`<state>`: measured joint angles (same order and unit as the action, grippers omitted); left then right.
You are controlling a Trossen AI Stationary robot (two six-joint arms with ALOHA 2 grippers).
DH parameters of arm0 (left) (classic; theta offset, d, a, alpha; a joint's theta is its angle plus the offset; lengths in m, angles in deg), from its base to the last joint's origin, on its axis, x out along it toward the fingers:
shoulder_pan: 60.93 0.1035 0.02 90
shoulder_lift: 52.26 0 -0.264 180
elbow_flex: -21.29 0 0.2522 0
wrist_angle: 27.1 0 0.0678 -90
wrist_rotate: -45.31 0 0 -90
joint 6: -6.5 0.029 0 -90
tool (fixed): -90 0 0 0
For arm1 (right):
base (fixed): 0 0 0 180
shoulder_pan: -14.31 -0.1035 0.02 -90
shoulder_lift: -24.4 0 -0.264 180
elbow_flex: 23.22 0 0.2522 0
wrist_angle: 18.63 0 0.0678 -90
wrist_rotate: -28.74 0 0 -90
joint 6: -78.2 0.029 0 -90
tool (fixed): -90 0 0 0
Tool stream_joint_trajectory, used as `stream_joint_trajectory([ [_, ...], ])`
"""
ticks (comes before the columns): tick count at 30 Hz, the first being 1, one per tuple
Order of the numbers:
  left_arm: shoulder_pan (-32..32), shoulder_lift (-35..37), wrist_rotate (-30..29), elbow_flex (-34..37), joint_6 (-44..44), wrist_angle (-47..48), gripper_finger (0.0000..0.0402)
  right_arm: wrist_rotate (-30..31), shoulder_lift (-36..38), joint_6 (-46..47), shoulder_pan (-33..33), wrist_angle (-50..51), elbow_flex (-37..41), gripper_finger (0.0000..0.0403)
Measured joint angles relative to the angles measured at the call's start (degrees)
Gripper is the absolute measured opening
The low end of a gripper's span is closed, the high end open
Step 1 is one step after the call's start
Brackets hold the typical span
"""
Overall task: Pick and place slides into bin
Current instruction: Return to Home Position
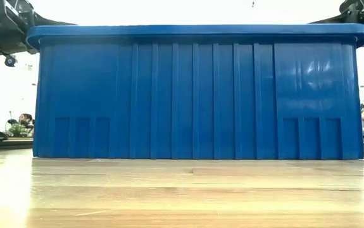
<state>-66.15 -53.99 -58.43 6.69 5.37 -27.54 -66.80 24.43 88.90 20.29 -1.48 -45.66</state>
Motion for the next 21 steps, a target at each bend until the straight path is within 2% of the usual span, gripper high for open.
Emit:
stream_joint_trajectory([
  [14,0.00,-0.66,0.02,0.15,0.38,-0.59,0.0000,2.97,-0.15,-1.58,-0.11,0.49,-0.21,0.0008],
  [21,0.00,-0.48,0.00,0.24,0.38,-1.31,0.0000,3.44,-0.22,-9.35,-0.09,0.97,-0.16,0.0008],
])
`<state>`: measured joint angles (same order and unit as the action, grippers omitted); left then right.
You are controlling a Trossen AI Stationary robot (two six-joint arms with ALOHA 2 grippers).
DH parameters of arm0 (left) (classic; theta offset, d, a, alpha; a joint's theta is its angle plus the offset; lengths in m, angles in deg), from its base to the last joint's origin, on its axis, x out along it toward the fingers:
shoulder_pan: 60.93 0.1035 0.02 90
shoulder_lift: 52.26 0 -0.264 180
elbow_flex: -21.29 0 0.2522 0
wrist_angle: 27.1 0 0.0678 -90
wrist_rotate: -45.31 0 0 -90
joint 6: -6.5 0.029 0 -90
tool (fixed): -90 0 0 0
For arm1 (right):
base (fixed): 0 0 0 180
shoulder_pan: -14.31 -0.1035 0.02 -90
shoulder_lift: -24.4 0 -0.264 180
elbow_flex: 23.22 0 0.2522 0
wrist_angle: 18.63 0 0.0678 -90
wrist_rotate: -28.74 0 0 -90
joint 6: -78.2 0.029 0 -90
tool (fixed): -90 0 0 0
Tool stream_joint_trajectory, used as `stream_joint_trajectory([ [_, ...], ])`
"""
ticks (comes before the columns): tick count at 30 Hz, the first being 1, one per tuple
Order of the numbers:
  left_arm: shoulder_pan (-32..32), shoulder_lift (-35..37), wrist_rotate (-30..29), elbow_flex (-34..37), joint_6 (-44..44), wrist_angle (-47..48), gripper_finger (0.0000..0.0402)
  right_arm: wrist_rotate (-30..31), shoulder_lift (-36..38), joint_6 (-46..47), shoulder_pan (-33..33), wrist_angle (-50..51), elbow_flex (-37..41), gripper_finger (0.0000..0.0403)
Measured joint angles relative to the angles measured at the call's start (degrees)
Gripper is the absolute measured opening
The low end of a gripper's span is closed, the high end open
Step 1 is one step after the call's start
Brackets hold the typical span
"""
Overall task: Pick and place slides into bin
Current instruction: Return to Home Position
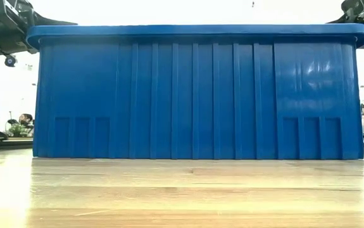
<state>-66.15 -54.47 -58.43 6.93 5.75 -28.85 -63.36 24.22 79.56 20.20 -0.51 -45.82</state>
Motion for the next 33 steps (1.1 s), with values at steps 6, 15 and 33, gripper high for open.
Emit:
stream_joint_trajectory([
  [6,0.00,-0.39,0.00,0.02,0.00,-0.26,0.0000,0.21,0.00,-1.31,0.01,-0.02,0.02,0.0008],
  [15,0.00,-0.74,0.00,0.02,-0.07,-0.52,0.0000,0.23,0.00,-1.24,0.02,-0.13,0.02,0.0008],
  [33,0.00,-0.72,0.00,0.04,-0.11,-0.52,0.0000,0.25,0.02,-1.21,0.02,-0.24,0.02,0.0008],
])
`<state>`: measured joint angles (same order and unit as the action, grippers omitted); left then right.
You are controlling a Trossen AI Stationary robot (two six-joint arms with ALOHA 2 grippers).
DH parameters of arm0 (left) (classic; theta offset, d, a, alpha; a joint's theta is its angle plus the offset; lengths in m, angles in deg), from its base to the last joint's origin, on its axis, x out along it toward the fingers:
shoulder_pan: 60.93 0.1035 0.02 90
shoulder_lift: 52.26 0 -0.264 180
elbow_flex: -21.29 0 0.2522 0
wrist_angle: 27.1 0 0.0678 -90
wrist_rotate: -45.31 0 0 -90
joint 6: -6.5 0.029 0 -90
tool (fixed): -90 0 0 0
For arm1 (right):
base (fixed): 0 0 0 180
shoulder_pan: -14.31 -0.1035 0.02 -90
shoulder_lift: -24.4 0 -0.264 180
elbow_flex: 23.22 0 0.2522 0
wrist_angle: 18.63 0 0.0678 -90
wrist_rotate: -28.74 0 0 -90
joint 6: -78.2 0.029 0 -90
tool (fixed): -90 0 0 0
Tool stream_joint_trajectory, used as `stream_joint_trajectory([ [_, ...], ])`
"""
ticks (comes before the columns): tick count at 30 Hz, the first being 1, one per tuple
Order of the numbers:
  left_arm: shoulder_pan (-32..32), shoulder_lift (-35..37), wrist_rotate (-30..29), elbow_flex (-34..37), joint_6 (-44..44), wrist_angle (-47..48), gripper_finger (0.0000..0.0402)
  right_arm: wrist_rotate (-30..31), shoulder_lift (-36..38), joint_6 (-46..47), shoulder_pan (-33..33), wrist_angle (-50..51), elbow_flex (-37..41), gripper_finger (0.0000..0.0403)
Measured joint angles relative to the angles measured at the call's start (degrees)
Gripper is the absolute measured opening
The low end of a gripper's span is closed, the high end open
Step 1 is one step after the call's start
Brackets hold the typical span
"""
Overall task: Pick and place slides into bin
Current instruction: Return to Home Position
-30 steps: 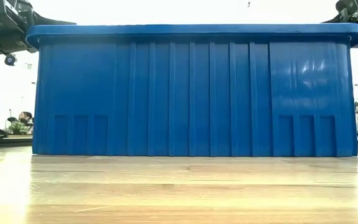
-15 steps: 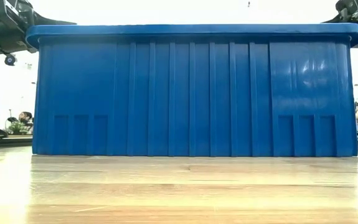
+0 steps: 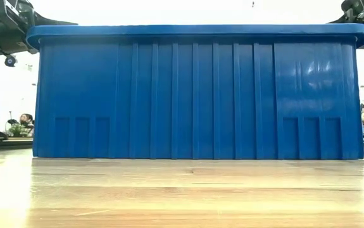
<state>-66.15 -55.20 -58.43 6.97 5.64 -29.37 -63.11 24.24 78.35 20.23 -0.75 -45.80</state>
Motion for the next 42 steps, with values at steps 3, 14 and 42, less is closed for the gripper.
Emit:
stream_joint_trajectory([
  [3,0.00,-0.01,0.00,0.00,0.00,0.00,0.0000,0.00,0.00,0.01,0.00,-0.02,0.00,0.0008],
  [14,0.00,0.04,0.00,0.00,0.02,0.02,0.0000,0.00,0.00,-0.51,0.02,-0.08,0.00,0.0008],
  [42,0.00,-0.02,0.00,0.00,0.04,0.00,0.0000,0.00,0.02,1.29,0.02,-0.09,-0.04,0.0009],
])
